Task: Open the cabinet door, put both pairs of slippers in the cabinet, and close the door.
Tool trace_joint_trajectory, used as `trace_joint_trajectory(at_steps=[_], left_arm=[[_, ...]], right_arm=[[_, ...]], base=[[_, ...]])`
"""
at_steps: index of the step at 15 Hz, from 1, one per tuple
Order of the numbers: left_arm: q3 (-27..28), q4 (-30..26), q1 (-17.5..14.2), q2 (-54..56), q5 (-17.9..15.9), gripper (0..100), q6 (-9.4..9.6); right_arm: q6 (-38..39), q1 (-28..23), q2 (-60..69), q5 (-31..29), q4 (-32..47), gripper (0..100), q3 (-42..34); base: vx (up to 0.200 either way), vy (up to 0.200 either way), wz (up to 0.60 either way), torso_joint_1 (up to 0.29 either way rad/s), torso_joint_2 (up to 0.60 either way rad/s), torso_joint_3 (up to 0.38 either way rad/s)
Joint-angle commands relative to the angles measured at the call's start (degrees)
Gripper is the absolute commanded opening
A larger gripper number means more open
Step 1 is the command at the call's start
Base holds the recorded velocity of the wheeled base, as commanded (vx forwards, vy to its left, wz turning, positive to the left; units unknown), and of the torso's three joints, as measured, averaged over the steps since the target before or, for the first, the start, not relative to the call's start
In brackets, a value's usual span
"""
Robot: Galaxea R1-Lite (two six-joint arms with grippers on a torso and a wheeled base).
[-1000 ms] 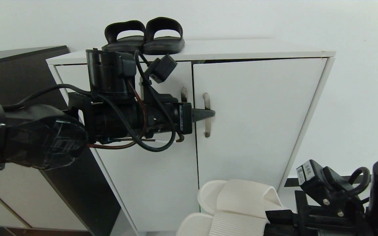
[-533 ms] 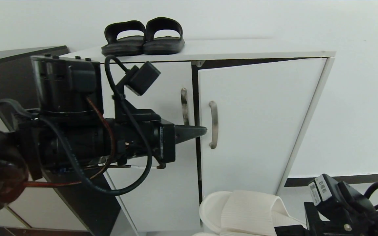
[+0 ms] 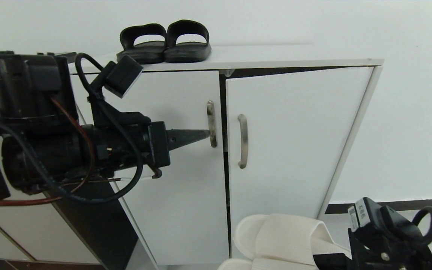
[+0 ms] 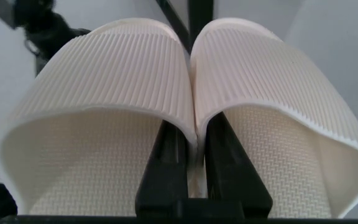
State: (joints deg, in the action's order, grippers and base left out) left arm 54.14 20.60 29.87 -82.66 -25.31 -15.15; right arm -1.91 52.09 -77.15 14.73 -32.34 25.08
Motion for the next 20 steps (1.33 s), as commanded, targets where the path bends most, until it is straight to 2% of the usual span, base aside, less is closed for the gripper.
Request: trace_joint_trajectory(at_steps=[1, 5, 8, 9, 11, 14, 15, 17, 20], left_arm=[[5.10, 0.05, -1.39, -6.46, 0.26, 0, -0.40], [8.97, 0.58, -1.30, -11.73, -0.18, 0, -0.40], [9.05, 6.64, -1.21, -15.51, -0.18, 0, -0.40], [8.97, 10.07, -0.95, -17.44, -0.27, 0, -0.49], [8.88, 10.69, -0.34, -18.15, -0.27, 0, -0.58], [8.62, 11.04, 0.98, -16.92, -0.27, 0, -3.66], [7.56, 11.39, 1.51, -15.77, -0.27, 0, -3.57], [5.01, 11.39, 4.76, -12.96, 0.52, 0, -3.13], [3.52, 11.21, 12.76, -9.71, 2.90, 0, -3.13]], right_arm=[[1.91, 0.03, -1.24, -2.69, 3.51, 0, 3.75], [6.57, 0.12, -1.16, -6.64, 8.61, 0, 8.41], [9.47, 1.26, -2.04, -11.56, 8.70, 0, 8.41], [12.37, 2.67, -2.56, -14.90, 8.70, 0, 8.50], [14.22, 3.72, -2.65, -17.63, 9.58, 0, 8.15], [16.50, 7.15, -0.37, -17.98, 13.36, 0, 6.04], [16.68, 10.49, 1.57, -17.98, 14.06, 0, 4.19], [18.53, 15.23, 3.33, -18.59, 14.50, 0, 2.43], [21.51, 17.52, 3.06, -22.20, 14.59, 0, 2.96]], base=[[0.000, 0.000, 0.00, 0.000, 0.00, 0.000], [0.000, 0.000, 0.00, 0.000, 0.00, 0.000], [0.000, 0.000, 0.00, 0.000, 0.00, 0.000], [0.000, 0.000, 0.00, 0.000, 0.00, 0.000], [0.000, 0.000, 0.00, 0.000, 0.00, 0.000], [-0.133, 0.000, 0.00, -0.002, 0.00, -0.002], [-0.200, 0.000, 0.00, 0.012, 0.00, -0.007], [-0.200, 0.000, 0.00, 0.000, 0.00, 0.000], [-0.200, 0.000, 0.00, 0.001, 0.00, 0.001]])
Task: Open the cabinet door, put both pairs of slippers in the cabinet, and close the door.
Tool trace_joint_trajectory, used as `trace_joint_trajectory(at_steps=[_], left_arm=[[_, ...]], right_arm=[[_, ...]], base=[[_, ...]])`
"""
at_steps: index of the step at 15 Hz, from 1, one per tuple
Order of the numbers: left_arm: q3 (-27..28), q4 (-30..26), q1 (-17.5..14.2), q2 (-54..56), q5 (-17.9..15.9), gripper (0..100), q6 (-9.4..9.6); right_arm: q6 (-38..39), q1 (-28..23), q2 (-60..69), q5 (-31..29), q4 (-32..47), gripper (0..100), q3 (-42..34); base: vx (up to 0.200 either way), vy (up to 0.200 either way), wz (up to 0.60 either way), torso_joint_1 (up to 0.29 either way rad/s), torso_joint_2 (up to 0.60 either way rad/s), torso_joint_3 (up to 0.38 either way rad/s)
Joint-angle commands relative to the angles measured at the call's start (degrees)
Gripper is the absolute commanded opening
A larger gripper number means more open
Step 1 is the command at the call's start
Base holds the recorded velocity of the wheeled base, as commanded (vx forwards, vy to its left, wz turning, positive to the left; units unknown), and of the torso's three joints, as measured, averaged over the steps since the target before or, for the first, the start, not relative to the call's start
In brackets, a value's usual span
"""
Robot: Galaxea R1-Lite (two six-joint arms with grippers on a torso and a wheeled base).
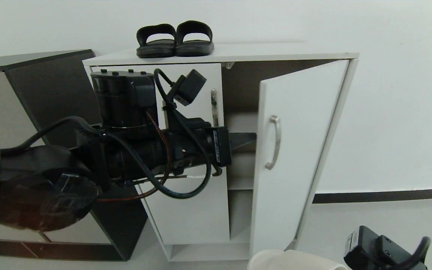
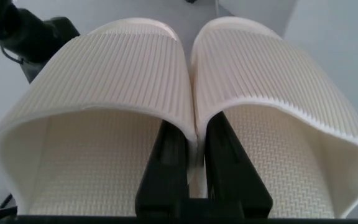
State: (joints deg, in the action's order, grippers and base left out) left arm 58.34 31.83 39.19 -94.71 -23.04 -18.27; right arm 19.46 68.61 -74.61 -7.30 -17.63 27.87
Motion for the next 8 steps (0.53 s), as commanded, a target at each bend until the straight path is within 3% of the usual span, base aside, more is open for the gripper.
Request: trace_joint_trajectory(at_steps=[1, 3, 4, 6, 8], left_arm=[[-0.60, 0.07, 5.19, 1.11, 1.42, 0, -0.01], [-0.86, 1.04, 4.49, -0.48, 3.62, 0, -0.10], [-1.65, 1.92, 2.56, -0.13, 5.11, 0, -0.10], [-7.19, 4.03, -3.42, 6.64, 12.41, 0, 1.40], [-13.78, 3.06, -4.48, 15.34, 22.16, 0, 2.63]], right_arm=[[0.23, 1.79, 0.08, -0.61, 0.14, 0, 1.22], [0.67, 2.06, -3.79, -5.71, -0.65, 0, 3.42], [1.73, 2.06, -5.55, -7.64, -1.44, 0, 4.65], [7.53, 1.26, -14.95, -15.29, -5.22, 0, 11.86], [8.23, -3.75, -25.94, -25.83, -5.93, 0, 19.51]], base=[[-0.200, 0.000, 0.00, 0.002, 0.01, -0.002], [-0.200, 0.000, 0.00, -0.002, 0.00, 0.002], [-0.200, 0.000, 0.00, -0.007, 0.00, 0.002], [0.000, 0.000, 0.00, 0.000, 0.00, 0.000], [0.000, 0.000, 0.00, 0.000, 0.00, 0.000]])
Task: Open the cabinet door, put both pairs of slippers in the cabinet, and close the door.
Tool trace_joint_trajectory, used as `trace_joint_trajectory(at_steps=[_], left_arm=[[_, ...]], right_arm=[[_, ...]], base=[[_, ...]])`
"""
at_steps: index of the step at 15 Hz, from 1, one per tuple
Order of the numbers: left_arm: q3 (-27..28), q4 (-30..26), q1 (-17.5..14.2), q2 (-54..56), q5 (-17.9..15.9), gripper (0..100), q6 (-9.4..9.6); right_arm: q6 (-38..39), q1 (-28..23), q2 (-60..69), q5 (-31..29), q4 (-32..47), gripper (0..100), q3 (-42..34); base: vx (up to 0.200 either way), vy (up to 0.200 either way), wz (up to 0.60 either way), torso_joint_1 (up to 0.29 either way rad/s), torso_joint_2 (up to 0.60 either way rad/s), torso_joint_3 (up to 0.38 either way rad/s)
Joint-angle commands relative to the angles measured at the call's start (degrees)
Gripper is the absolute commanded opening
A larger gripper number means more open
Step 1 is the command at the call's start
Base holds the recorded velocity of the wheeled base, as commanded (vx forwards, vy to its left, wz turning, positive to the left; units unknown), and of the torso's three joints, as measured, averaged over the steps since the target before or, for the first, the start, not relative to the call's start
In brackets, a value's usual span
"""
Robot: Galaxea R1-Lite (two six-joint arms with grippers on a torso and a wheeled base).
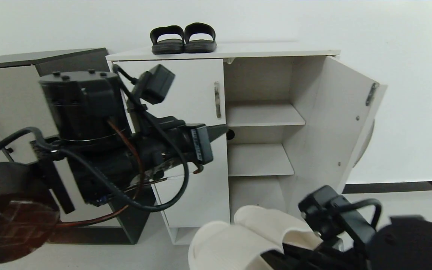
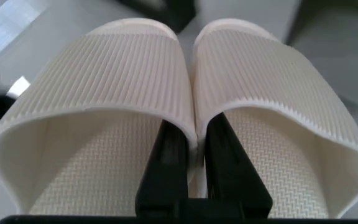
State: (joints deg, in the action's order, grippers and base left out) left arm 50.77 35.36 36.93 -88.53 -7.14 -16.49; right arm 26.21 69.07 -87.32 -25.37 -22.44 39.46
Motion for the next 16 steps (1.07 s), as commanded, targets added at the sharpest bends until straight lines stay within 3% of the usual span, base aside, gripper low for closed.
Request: trace_joint_trajectory(at_steps=[1, 3, 5, 7, 9, 11, 12, 13, 16], left_arm=[[-9.47, -2.05, -2.21, 14.00, 11.45, 0, 1.64], [-16.06, -9.53, -2.21, 23.93, 24.81, 0, 5.77], [-21.51, -16.64, -2.74, 35.00, 39.58, 0, 6.74], [-28.89, -22.97, -13.46, 48.10, 40.98, 0, 8.14], [-36.36, -27.10, -21.72, 60.23, 42.04, 0, 8.94], [-44.18, -32.03, -31.48, 75.26, 41.77, 0, 12.80], [-45.68, -34.05, -32.44, 80.35, 40.72, 0, 15.44], [-46.47, -35.63, -32.53, 83.34, 38.34, 0, 16.05], [-50.77, -32.38, -32.62, 83.69, 32.63, 0, 14.12]], right_arm=[[1.39, -7.28, -17.62, -11.81, -1.20, 0, 11.43], [0.07, -13.44, -21.93, -16.47, -1.20, 0, 14.50], [-1.34, -17.83, -20.87, -16.82, -1.20, 0, 13.27], [-1.86, -19.33, -18.06, -16.82, -1.20, 0, 10.37], [-2.04, -20.12, -15.34, -16.91, -1.20, 0, 7.65], [-2.83, -22.40, -12.87, -16.82, -1.20, 0, 5.36], [-3.09, -23.11, -12.00, -16.82, -1.20, 0, 4.75], [-3.09, -23.63, -11.56, -16.82, -1.20, 0, 4.04], [-3.01, -24.34, -10.94, -16.82, -1.20, 0, 2.64]], base=[[0.000, 0.000, 0.00, 0.000, 0.00, 0.000], [0.000, 0.000, 0.00, 0.000, 0.00, 0.000], [0.000, 0.000, 0.00, 0.000, 0.00, 0.000], [0.000, 0.000, 0.00, 0.000, 0.00, 0.000], [0.000, 0.000, 0.00, 0.000, 0.00, 0.000], [0.000, 0.000, 0.00, 0.000, 0.00, 0.000], [0.000, 0.000, 0.00, 0.000, 0.00, 0.000], [0.000, 0.000, 0.00, 0.000, 0.00, 0.000], [0.000, 0.000, 0.00, 0.000, 0.00, 0.000]])
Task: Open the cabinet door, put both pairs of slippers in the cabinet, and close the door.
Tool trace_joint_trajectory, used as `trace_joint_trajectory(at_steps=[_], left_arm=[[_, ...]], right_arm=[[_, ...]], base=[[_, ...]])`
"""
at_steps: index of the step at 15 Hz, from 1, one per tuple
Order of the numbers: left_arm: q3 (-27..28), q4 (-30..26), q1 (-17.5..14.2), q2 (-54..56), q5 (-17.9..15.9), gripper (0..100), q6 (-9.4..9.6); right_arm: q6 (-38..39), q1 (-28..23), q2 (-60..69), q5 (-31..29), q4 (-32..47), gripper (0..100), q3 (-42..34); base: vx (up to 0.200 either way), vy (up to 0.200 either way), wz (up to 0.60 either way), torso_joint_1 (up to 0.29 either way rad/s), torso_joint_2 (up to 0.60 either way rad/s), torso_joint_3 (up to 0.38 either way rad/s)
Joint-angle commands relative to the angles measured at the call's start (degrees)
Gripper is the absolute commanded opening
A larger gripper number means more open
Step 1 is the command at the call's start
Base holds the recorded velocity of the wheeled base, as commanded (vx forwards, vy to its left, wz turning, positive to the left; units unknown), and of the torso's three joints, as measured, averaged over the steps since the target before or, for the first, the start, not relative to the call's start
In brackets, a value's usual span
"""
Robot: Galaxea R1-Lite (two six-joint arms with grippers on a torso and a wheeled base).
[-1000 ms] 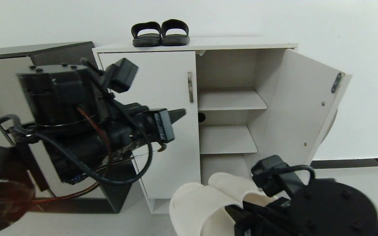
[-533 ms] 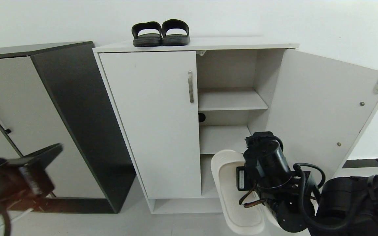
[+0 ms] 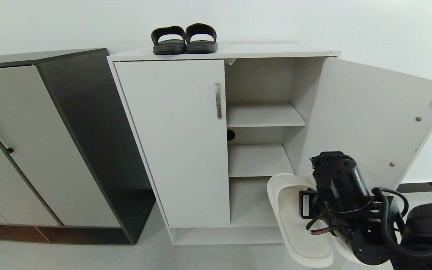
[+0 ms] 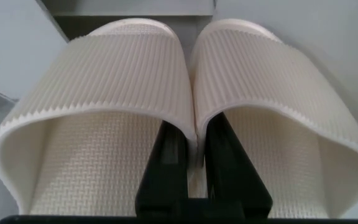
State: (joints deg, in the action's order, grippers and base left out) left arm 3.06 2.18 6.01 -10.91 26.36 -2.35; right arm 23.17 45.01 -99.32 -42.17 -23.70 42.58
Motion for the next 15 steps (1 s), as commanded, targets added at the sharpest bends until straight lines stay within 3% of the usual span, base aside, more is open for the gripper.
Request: trace_joint_trajectory(at_steps=[1, 3, 4, 7, 9, 10, 11, 12, 13, 14, 15], left_arm=[[-3.06, 1.07, -1.70, 6.08, -10.18, 0, -1.16], [-3.06, -0.34, -1.70, 5.99, -21.79, 0, -2.22], [-3.06, -0.34, -1.70, 5.99, -23.63, 0, -2.13], [-3.06, -0.34, -1.35, 5.90, -24.95, 0, -1.60], [-3.06, -0.51, 1.02, 5.90, -27.06, 0, -1.78], [-2.97, -0.69, 0.93, 5.81, -24.95, 0, -1.51], [-2.97, -1.04, -1.18, 5.90, -19.68, 0, -0.28], [-2.97, -1.04, -3.99, 7.13, -19.24, 0, 0.68], [-2.97, -1.57, -5.92, 10.82, -21.08, 0, 1.12], [-3.06, -2.09, -6.10, 10.91, -23.81, 0, 1.47], [-3.06, -2.01, -6.10, 10.91, -24.33, 0, 1.03]], right_arm=[[0.03, -0.80, 1.14, -0.02, -0.03, 0, -1.10], [0.03, -1.85, 1.67, -0.02, -0.03, 0, -1.98], [0.03, -2.20, 1.93, -0.02, -0.03, 0, -2.33], [0.12, -2.29, 4.13, 0.07, -0.12, 0, -5.49], [0.03, -2.29, 4.31, 0.16, -1.79, 0, -6.28], [-0.23, -2.29, 4.13, 0.24, -3.02, 0, -6.90], [-0.32, -2.20, 4.04, 0.24, -3.28, 0, -6.63], [-0.41, -2.20, 3.96, 0.33, -3.28, 0, -6.11], [-0.67, -2.20, 3.78, 0.33, -3.37, 0, -5.76], [-0.67, -2.38, 3.69, 0.42, -3.37, 0, -5.32], [-0.59, -2.47, 3.60, 0.42, -3.37, 0, -5.14]], base=[[0.000, 0.000, 0.00, 0.000, 0.00, 0.000], [0.000, 0.000, 0.00, 0.000, 0.00, 0.000], [0.000, 0.000, 0.00, 0.000, 0.00, 0.000], [0.000, 0.000, 0.00, 0.000, 0.00, 0.000], [0.000, 0.000, 0.00, 0.000, 0.00, 0.000], [0.000, 0.000, 0.00, 0.000, 0.00, 0.000], [0.000, 0.000, 0.00, 0.000, 0.00, 0.000], [0.000, 0.000, 0.00, 0.000, 0.00, 0.000], [0.000, 0.000, 0.00, 0.000, 0.00, 0.000], [0.000, 0.000, 0.00, 0.000, 0.00, 0.000], [0.000, 0.000, 0.00, 0.000, 0.00, 0.000]])
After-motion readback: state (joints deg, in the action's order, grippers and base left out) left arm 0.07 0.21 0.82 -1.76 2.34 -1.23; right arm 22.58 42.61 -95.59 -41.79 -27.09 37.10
